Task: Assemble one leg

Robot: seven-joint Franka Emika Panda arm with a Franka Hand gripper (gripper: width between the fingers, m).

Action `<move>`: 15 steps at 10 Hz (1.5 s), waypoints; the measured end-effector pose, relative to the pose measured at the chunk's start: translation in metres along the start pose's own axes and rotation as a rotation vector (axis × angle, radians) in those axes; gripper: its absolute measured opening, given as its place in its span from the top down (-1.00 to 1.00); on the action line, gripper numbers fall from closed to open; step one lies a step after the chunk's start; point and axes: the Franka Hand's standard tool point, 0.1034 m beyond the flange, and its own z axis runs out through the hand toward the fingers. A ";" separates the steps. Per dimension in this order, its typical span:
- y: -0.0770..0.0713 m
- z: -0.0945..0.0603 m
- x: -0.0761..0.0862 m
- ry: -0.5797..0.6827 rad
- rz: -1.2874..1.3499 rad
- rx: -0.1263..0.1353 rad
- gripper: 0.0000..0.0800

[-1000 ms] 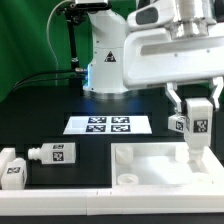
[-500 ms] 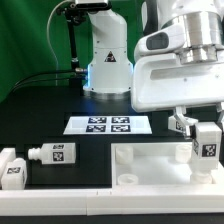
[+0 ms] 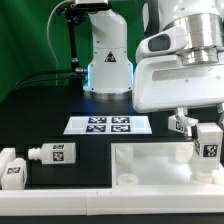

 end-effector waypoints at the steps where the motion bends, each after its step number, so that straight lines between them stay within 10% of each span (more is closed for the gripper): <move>1: 0.000 -0.001 -0.003 -0.004 -0.001 0.000 0.29; 15: 0.002 0.008 -0.011 0.097 0.036 -0.017 0.29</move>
Offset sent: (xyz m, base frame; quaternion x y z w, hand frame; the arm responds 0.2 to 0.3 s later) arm -0.0083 -0.0078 -0.0052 0.0049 0.0059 -0.0036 1.0000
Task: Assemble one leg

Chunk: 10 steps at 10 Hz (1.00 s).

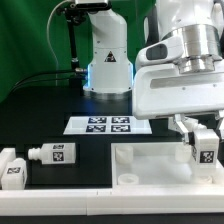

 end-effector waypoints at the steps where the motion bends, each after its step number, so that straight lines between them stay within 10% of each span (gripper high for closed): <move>1: 0.001 0.000 -0.001 0.013 -0.002 -0.001 0.29; 7: 0.001 0.002 0.001 0.055 -0.005 -0.005 0.28; 9: 0.001 0.002 0.001 0.055 -0.011 -0.006 -0.52; 10: 0.000 0.003 -0.001 0.035 -0.006 -0.005 -0.52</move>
Offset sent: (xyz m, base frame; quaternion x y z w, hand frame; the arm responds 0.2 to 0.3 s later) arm -0.0003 0.0073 -0.0105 -0.0164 0.0121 0.0110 0.9997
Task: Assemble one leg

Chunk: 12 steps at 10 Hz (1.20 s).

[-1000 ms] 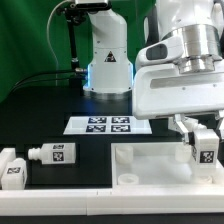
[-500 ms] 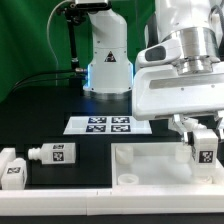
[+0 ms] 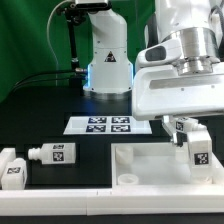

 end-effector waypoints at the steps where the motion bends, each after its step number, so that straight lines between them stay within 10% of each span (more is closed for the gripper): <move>1: -0.002 0.001 0.001 -0.063 0.019 0.005 -0.59; 5: 0.009 0.004 0.038 -0.353 0.076 0.029 -0.62; 12: 0.013 0.006 0.017 -0.681 0.150 0.030 -0.62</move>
Offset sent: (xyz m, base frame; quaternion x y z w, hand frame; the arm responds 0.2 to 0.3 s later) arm 0.0413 -0.0105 0.0202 0.0035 -0.1878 0.0181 0.9820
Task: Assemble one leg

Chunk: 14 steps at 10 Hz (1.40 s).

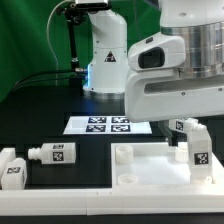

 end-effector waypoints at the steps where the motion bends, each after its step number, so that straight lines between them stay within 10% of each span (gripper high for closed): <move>1: 0.000 0.006 -0.006 -0.011 0.042 -0.001 -0.62; 4: 0.002 0.009 -0.008 -0.016 0.052 -0.005 -0.55; 6: 0.002 0.009 -0.008 -0.016 0.052 -0.005 0.29; 14: -0.007 0.011 -0.007 0.012 0.634 0.003 0.29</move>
Offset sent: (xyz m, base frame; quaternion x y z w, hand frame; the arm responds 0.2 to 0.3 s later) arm 0.0000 0.0000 0.0000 0.0000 0.0000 0.0000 1.0000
